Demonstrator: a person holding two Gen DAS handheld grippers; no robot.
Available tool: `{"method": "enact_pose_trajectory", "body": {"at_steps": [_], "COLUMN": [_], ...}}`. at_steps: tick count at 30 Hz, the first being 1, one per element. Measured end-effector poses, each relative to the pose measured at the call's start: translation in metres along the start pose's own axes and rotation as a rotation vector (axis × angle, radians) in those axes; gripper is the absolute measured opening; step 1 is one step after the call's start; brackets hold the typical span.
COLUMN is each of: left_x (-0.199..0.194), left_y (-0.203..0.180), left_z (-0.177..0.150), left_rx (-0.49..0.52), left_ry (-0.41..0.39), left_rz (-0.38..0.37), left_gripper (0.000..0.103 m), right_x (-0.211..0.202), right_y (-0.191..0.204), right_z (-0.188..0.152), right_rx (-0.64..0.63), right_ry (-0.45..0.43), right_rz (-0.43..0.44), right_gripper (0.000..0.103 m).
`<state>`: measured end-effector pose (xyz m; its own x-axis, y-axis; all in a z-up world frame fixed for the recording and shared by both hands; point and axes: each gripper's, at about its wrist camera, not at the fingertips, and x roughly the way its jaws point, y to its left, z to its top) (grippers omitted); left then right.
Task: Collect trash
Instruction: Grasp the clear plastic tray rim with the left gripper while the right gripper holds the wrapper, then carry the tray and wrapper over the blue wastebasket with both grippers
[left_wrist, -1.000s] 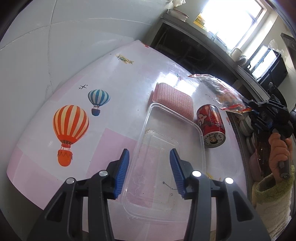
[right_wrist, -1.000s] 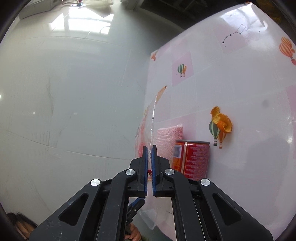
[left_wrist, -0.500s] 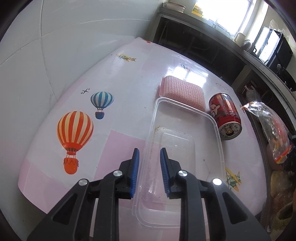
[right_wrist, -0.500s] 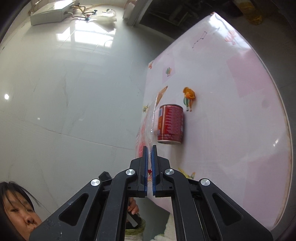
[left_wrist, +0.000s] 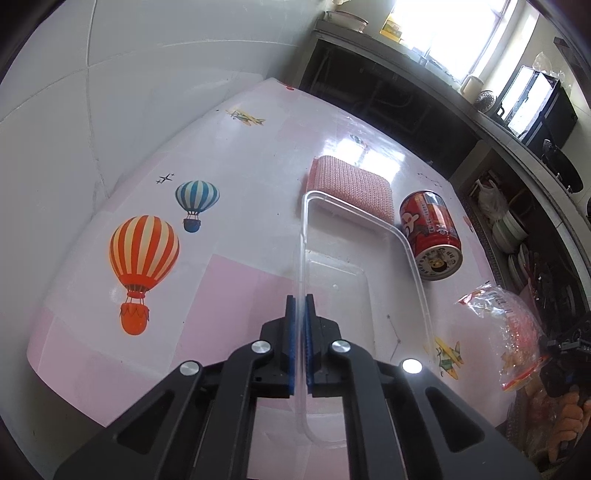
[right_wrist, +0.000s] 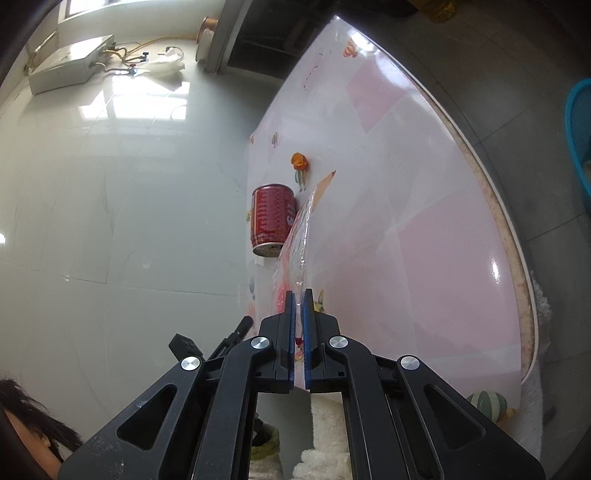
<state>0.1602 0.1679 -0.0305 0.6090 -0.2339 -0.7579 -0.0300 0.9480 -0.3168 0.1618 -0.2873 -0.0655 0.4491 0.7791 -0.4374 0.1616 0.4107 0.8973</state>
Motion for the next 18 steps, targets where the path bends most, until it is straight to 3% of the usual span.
{"method": "enact_pose_trajectory", "body": {"at_steps": [11,18], "left_x": [-0.042,-0.060], "left_y": [-0.015,-0.046], "left_z": [0.002,0.009], "left_rx": [-0.011,0.029], "left_ry": [-0.067,-0.092], "left_rz": [-0.036,-0.110], "left_gripper": [0.003,0.003], "right_x": [-0.012,-0.028], "right_y": [-0.012,-0.022], "right_z": [-0.001,-0.002], "right_rx": [0.001,0.010], "right_ry": [-0.002,-0.036], "right_rz": [0.054,0.098], "right_gripper": [0.003,0.003]}}
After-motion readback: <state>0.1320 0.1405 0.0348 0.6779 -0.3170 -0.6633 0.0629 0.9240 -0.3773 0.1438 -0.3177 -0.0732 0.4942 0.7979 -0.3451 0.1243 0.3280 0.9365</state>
